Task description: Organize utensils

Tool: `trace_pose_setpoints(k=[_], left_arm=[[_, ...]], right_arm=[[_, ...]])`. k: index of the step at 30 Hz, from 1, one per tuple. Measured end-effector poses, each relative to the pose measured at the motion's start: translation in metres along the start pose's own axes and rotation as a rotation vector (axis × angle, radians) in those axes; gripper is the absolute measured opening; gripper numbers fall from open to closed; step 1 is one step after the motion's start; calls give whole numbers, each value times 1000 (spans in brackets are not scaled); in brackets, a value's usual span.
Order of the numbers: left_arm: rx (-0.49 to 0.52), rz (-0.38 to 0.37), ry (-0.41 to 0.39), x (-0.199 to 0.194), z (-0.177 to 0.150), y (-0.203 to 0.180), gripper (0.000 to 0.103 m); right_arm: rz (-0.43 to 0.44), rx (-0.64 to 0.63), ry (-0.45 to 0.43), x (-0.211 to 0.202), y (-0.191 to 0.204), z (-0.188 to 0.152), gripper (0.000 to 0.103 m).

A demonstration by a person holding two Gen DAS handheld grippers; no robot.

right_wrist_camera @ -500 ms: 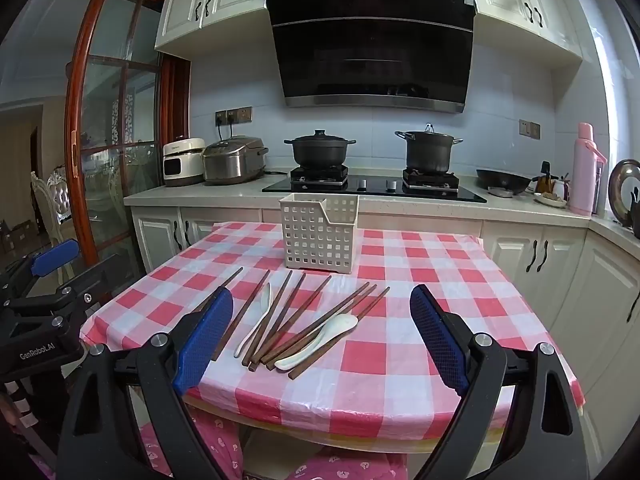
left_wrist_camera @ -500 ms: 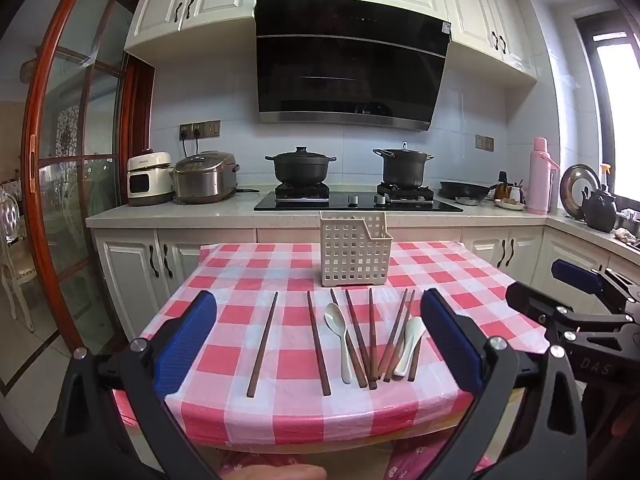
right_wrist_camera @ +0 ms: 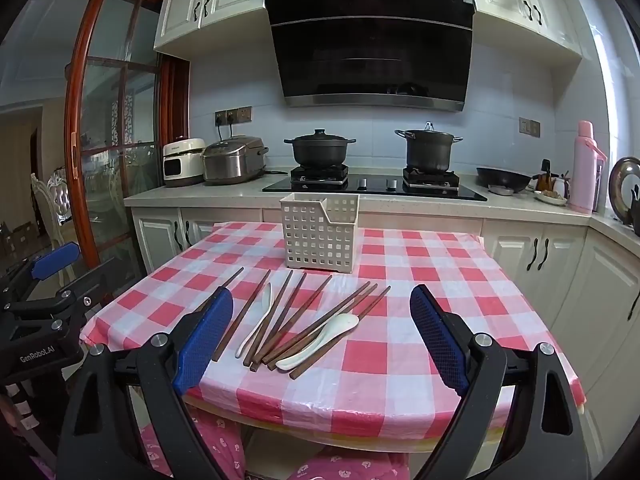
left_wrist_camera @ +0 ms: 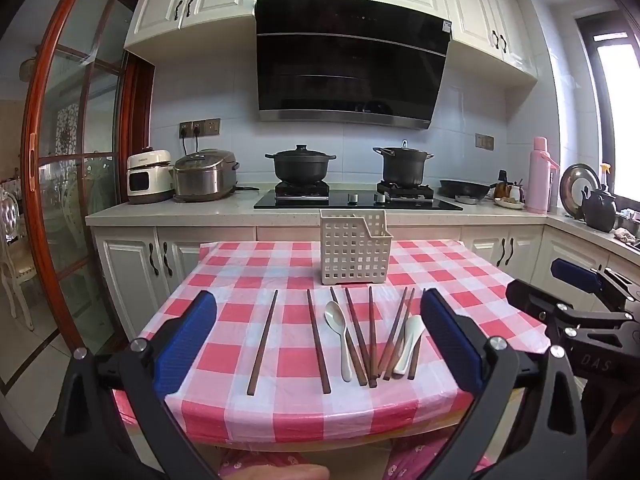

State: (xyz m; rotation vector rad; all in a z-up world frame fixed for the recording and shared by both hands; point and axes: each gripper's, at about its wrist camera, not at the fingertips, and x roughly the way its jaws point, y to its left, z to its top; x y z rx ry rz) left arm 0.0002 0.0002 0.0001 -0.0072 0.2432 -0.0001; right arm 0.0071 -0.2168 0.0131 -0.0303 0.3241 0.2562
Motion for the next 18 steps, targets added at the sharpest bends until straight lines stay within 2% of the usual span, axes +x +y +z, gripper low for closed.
trace_pose_setpoints(k=[18], left_arm=[[-2,-1,2,0,0,0,99]], right_arm=[[10,6,6,3,4,0,85]])
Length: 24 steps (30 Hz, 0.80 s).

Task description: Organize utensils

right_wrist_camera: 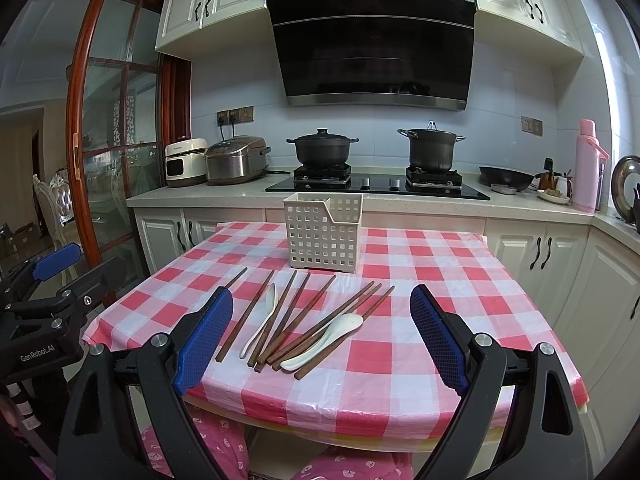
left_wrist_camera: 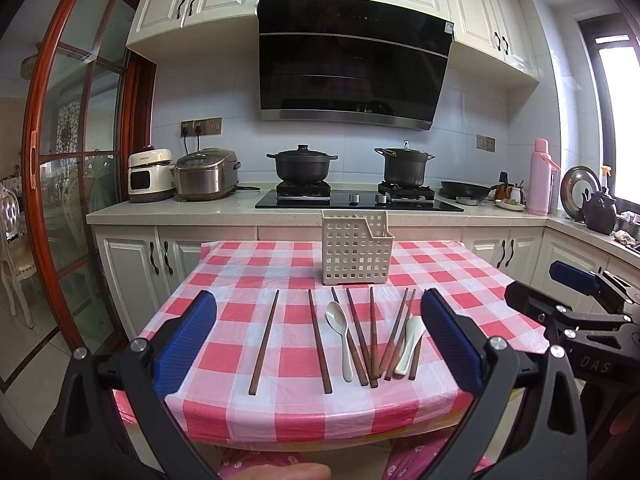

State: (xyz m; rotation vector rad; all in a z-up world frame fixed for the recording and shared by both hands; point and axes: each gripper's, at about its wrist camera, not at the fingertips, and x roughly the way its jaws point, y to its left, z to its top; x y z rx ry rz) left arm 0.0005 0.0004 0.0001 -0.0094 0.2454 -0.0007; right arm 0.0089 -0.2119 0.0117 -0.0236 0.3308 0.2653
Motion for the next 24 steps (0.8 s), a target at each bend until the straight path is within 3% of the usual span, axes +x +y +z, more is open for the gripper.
trace_pose_setpoints(k=[24], left_arm=[[-1,-2,3,1,-3,-1,99]], right_arm=[[2,9,3,1,1,-2,85]])
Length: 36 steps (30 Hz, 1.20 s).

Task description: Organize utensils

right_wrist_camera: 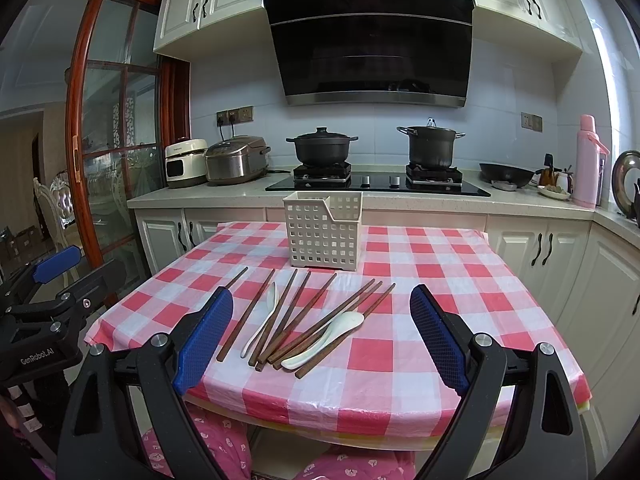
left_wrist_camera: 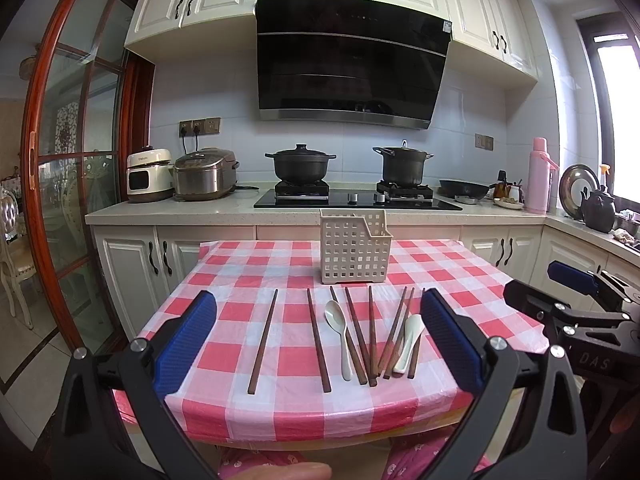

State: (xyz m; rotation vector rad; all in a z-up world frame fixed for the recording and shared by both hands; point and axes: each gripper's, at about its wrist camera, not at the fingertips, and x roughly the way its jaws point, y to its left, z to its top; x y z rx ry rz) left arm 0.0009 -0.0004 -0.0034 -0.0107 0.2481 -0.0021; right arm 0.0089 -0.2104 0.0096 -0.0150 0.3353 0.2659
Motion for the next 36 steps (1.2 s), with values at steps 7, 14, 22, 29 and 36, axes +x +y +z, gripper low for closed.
trace_pose_setpoints(k=[7,14,22,29,36], left_arm=[[0,-1,0,0,0,0,99],[0,0,0,0,1,0,99],[0,0,0,0,0,0,99],[-2,0,4,-1,1,0,99],[-7,0,22,0,-4,2,99]], right_arm=[[0,5,0,1,-1,-2,85],[1,6,0,1,-1,-3,85],[3,8,1,2,-1,-3,85],[4,10,5,1,-1,-4,85],[6,20,18,4,1,-11,85]])
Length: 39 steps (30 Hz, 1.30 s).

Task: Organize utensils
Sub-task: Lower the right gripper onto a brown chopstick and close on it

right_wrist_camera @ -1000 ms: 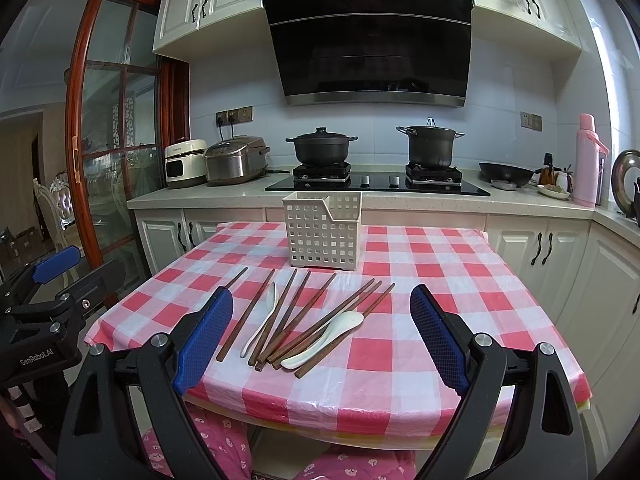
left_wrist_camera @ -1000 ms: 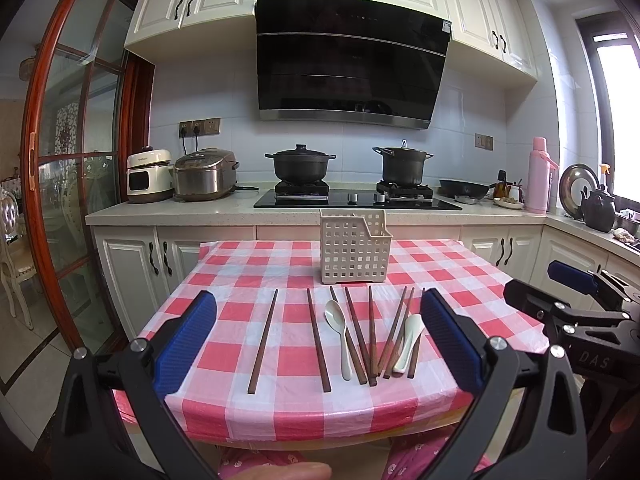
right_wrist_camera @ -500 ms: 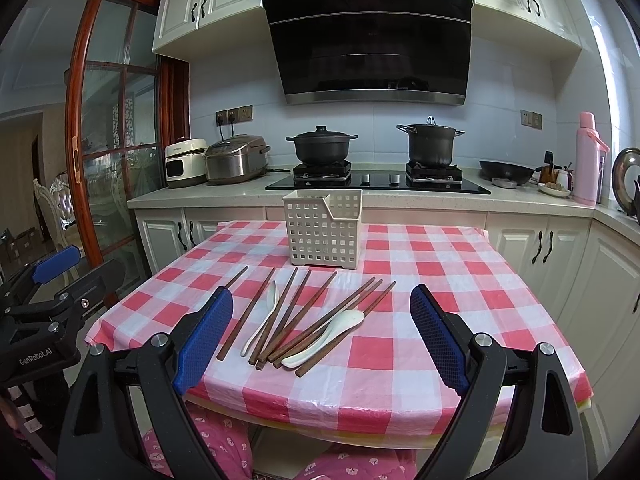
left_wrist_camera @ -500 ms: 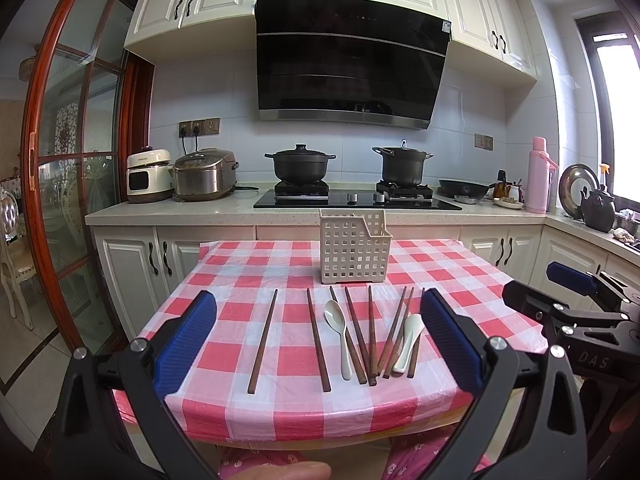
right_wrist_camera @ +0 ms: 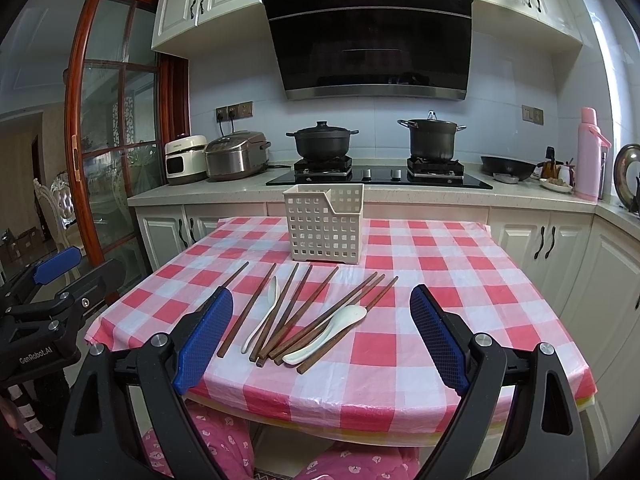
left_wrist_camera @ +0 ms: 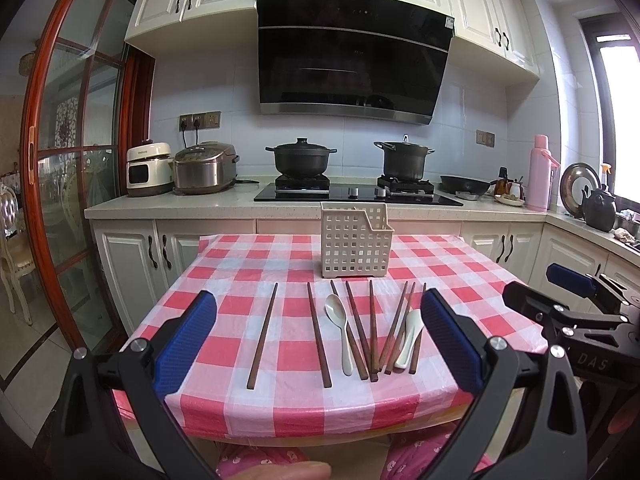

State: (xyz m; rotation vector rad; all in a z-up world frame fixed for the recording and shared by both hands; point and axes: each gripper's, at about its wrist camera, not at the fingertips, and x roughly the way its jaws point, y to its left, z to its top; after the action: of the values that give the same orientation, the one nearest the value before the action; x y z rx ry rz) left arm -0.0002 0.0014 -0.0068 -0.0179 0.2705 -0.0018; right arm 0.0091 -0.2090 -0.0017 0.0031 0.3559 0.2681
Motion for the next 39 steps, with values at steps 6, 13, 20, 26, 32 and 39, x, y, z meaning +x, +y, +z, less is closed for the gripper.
trace_pose_setpoints(k=[6,13,20,26,32,39], left_arm=[[-14,4,28,7,0,10,99],[-46,40,102,37,-1,36,98],[-44,61,239,96,-9,62,98],[-49,64,383,166,-13,81,98],[-51,77,490,227,-23,92,98],[-49,68,611,290,-30,98,98]], right_arm=[[-6,8,31,11,-5,-3,85],[-7,20,85,32,-10,-9,85],[-25,36,156,71,-20,-12,85],[-46,108,233,114,-39,-15,85],[-62,158,311,149,-54,-22,85],[-67,194,360,181,-63,-18,85]])
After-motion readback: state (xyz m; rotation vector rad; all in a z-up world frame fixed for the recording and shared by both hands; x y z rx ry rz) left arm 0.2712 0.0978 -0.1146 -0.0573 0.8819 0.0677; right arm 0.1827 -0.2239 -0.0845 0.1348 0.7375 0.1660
